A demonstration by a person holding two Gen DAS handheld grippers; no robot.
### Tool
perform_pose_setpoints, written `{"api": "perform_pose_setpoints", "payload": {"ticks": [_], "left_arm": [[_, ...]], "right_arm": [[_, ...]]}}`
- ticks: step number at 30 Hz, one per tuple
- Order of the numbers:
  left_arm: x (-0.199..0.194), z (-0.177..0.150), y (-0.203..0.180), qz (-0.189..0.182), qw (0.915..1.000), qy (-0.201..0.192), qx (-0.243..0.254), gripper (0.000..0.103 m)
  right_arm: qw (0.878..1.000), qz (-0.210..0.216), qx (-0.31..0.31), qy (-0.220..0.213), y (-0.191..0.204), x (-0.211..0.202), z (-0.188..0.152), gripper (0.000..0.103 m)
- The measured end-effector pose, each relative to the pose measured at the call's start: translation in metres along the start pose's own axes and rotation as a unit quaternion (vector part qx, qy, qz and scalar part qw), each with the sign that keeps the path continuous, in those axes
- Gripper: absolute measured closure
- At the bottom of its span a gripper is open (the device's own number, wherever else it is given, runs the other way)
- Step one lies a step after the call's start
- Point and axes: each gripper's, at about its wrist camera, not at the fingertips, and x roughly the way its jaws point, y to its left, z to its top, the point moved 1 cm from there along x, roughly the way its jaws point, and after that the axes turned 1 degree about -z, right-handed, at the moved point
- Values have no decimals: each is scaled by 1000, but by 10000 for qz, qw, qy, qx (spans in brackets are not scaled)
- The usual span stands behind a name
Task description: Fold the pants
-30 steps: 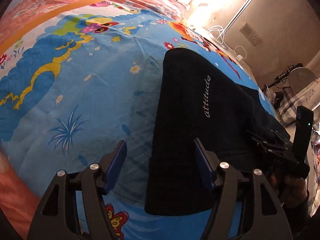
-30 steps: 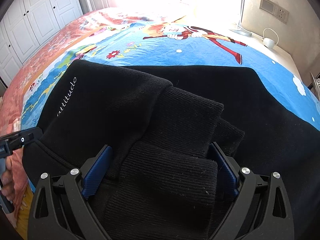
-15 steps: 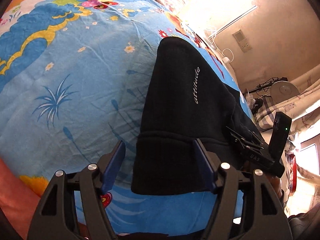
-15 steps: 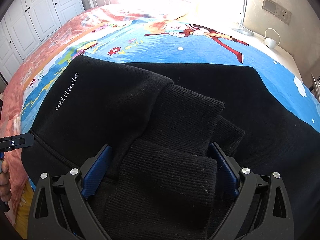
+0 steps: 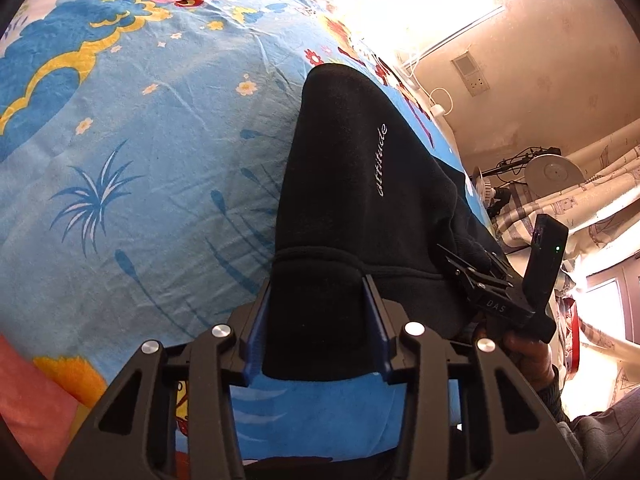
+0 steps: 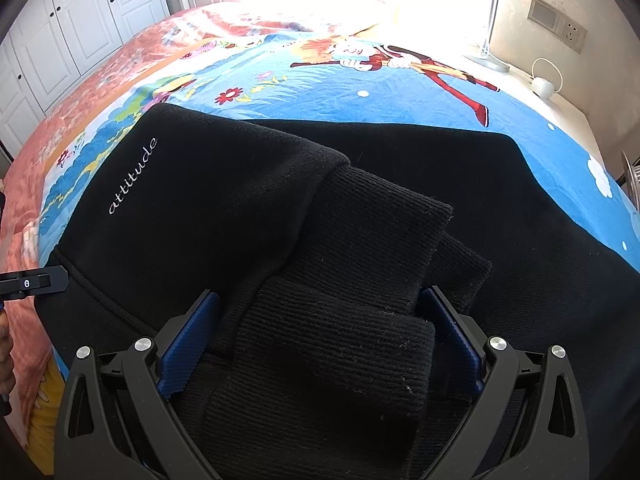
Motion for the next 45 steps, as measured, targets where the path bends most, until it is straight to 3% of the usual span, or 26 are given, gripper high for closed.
{"api": "perform_pose_setpoints", "payload": {"ticks": [3, 5, 8, 10, 12, 14, 15, 16, 18, 20, 25, 26, 28, 30, 34, 37, 39, 42, 45], "left_arm": [[-4, 7, -8, 366, 9990, -149, 192, 51], [-10, 22, -21, 577, 9962, -395, 512, 53], [-6, 56, -43, 517, 9925, -615, 922, 52], [6, 78, -49, 439, 9912, -571, 1115, 35], [23, 98, -50, 535, 9898, -430, 1245, 35], [42, 115, -51, 499, 9889, -266, 1373, 50], [48, 122, -49, 617, 9885, -217, 1364, 70], [54, 128, -45, 645, 9897, -144, 1266, 73], [57, 134, -37, 512, 9937, -152, 984, 75], [56, 134, -29, 384, 9962, -209, 750, 76], [51, 127, -20, 225, 9985, -426, 253, 78], [51, 127, -17, 183, 9988, -452, 86, 78], [49, 128, -15, 129, 9985, -493, -177, 78], [46, 129, -15, 181, 9978, -570, -277, 77], [19, 124, -27, 355, 9942, -1012, -36, 79], [2, 107, -65, 201, 9912, -1067, 753, 73], [4, 84, -100, 160, 9842, -946, 1486, 67], [23, 32, -153, 134, 9647, -584, 2565, 64], [49, -24, -195, 403, 9273, -196, 3717, 64]], "right_arm": [[10000, -39, -38, -10, 1, 0, -1, 7], [10000, -59, -61, -29, 2, 0, -2, 7], [9999, -67, -105, -48, 3, 0, -2, 6], [9999, -29, -126, -20, 2, 0, -2, 6], [9999, -13, -161, 12, 2, -1, -2, 7], [9998, 16, -193, 41, 2, -3, -1, 8], [9998, 62, -193, 62, 1, -5, 0, 8], [9997, 145, -191, 55, 0, -9, 2, 8], [9991, 333, -223, -128, -3, -19, 7, 8], [9988, 212, -225, -377, -8, -29, 15, 7], [9984, 277, -44, -481, -22, -23, 44, 8], [9991, 144, -116, -375, -23, -15, 48, 10], [9997, 93, -95, 187, -31, 12, 52, 28], [9983, 456, 195, 305, -43, 22, 53, 26], [9977, 558, 205, 310, -47, 20, 53, 26], [9916, 1036, 641, 435, -64, 19, 57, 26], [9868, 1269, 862, 511, -71, 20, 60, 26], [9891, 1234, 611, 529, -61, 18, 60, 33], [9867, 1382, 616, 599, -60, 17, 60, 42]]}}
